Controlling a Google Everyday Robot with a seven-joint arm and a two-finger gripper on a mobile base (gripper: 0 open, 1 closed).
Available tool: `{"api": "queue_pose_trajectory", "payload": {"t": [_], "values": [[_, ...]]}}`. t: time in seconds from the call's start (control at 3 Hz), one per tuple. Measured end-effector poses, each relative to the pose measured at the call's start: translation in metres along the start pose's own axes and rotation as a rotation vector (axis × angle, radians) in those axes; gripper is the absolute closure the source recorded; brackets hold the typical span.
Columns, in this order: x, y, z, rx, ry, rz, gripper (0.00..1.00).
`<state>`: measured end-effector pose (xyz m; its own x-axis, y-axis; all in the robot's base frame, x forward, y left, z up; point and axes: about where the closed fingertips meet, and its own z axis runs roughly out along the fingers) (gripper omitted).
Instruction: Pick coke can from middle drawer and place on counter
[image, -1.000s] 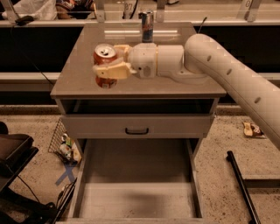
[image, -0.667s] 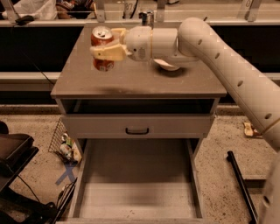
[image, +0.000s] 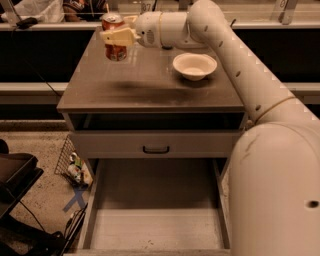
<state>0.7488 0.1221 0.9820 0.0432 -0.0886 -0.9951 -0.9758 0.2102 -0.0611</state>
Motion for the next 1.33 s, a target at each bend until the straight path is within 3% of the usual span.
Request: {"api": "queue_pose_trajectory", "payload": {"t": [0.33,0.67,1.33], "values": [[0.006,-0.038,0.01,0.089,0.018,0.061,1.0],[0.016,-0.06,0.02,0.14,0.017,0.092,1.0],[0.047,-0.076,0.044,0.164,0.066,0.116,1.0]]}}
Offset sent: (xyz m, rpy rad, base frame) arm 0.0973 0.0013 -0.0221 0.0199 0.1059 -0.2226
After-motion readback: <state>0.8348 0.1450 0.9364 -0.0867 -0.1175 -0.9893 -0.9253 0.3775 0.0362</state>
